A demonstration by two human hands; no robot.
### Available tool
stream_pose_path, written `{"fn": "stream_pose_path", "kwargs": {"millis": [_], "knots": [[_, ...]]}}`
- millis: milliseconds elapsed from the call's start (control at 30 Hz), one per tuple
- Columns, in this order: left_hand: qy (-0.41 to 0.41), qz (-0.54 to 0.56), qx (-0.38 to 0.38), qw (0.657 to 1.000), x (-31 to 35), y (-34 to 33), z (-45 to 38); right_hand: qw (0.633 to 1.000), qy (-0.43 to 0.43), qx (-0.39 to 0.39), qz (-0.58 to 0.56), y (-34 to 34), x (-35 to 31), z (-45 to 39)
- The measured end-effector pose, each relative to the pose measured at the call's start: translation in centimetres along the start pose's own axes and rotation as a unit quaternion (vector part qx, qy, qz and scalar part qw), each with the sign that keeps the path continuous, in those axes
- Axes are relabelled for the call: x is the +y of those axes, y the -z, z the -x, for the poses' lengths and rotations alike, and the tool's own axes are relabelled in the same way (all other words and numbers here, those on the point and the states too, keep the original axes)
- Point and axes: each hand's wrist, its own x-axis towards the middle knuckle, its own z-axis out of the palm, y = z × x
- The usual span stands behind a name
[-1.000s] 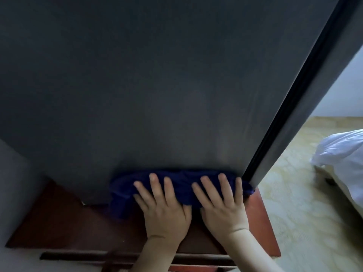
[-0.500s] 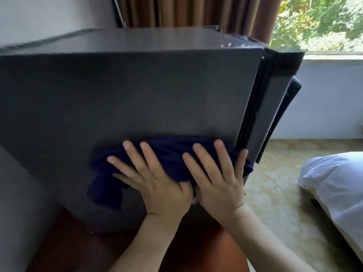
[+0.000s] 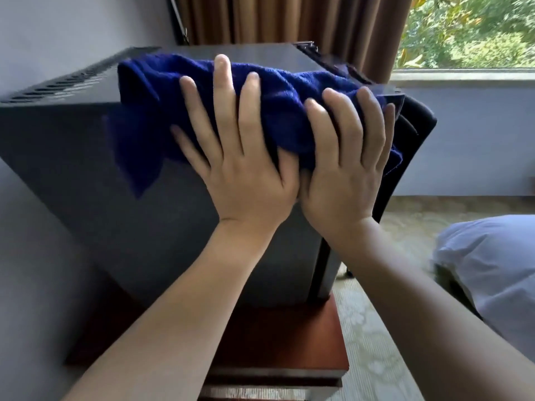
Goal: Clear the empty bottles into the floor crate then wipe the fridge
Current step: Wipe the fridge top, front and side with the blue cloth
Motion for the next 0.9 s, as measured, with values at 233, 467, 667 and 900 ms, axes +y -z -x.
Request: {"fn": "stream_pose_path", "kwargs": {"millis": [233,467,667,900], "knots": [[-0.04,-0.018,-0.108,0.993,-5.9,-4.2,19.4,0.994,0.043,-0.093,-0.035,0.4,1.2,19.9],[-0.091,-0.078,-0.182,0.976,-10.1,-5.1,33.1,0.956,0.161,-0.244,-0.015,2.0,3.2,32.9],[-0.122,-0.093,-0.189,0.97,-10.7,-4.8,33.0,0.94,0.208,-0.269,0.014,2.6,3.5,32.8],[-0.162,-0.071,-0.036,0.984,-8.5,-2.8,17.1,0.985,0.121,-0.12,-0.002,1.2,2.2,17.4]]}}
